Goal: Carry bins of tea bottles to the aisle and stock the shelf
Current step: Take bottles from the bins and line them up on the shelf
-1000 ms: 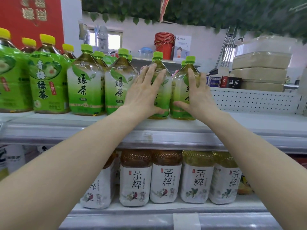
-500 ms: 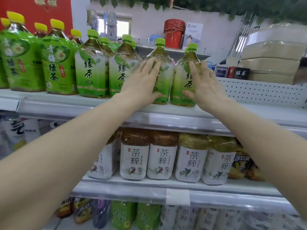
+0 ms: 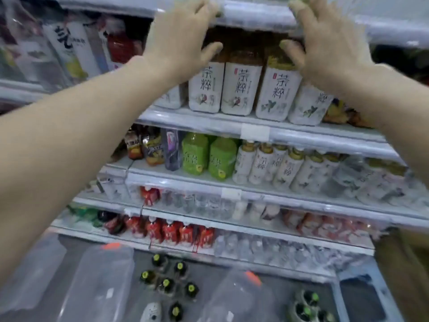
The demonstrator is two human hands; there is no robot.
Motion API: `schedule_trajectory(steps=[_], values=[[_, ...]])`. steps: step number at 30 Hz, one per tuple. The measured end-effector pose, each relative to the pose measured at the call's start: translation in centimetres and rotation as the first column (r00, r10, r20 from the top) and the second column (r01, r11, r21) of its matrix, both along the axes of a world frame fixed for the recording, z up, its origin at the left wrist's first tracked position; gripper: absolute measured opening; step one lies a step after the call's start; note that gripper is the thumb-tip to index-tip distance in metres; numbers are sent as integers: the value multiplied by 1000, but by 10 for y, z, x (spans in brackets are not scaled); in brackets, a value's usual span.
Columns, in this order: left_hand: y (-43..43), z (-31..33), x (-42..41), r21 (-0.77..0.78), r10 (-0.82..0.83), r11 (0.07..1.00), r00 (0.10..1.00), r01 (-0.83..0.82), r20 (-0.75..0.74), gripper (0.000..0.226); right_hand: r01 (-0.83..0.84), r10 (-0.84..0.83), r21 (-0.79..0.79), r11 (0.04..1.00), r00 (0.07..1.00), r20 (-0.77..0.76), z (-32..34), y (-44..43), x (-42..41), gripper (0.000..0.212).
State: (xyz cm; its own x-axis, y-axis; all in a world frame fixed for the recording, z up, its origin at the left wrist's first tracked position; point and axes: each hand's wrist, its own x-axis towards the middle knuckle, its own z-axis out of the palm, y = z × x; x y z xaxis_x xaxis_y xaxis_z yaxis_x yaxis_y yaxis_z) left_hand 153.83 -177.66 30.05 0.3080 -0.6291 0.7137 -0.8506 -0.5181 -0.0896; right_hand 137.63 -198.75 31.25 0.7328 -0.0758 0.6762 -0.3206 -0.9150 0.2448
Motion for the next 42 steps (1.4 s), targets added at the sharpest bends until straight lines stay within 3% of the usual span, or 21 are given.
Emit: schedule_trajectory(steps=[6,12,22,29,34,42], values=[[54,-80,0,94,-18,995,996,26,-87,51,-43,47,34,998,991,-129,-86,43,-21,58],[113,-170,20,192,-42,978,976,84,-213,49,-35,81,208,978,972,-219,-185,102,-6,54],[205,-344,70,294,-124,908,862,297,-491,45,79,94,442,893,929,-357,-378,218,20,54],[258,-515,61,294,13,911,692,290,-722,50,172,148,597,784,881,-449,-535,262,8,52],[285,-661,30,356,127,886,581,299,-804,48,218,207,610,762,810,-548,-673,276,-11,50],[278,-867,-18,439,291,820,392,368,-873,59,472,257,651,594,655,-710,-874,275,-36,69]])
